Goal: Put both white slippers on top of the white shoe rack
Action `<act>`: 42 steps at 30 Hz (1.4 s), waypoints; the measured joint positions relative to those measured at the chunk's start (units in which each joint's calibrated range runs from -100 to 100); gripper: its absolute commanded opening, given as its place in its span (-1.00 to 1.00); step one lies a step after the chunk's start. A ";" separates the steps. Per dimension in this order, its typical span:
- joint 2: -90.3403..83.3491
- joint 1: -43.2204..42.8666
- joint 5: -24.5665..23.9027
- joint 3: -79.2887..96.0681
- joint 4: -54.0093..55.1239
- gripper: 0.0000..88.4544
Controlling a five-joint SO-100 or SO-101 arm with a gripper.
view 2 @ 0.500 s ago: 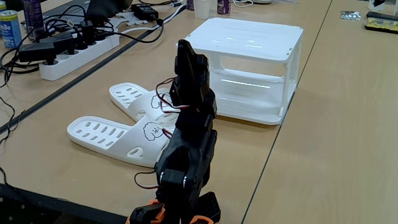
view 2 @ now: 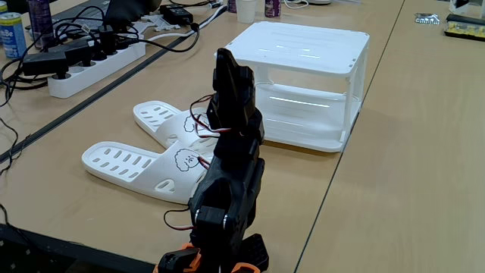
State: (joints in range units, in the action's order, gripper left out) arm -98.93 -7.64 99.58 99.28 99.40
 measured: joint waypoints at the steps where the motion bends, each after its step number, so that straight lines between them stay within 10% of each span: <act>1: 0.00 0.00 0.00 0.00 0.00 -0.98; 42: 0.00 1.35 0.00 0.00 -4.64 -0.98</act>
State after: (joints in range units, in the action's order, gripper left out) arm -98.93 -6.29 99.58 99.28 94.76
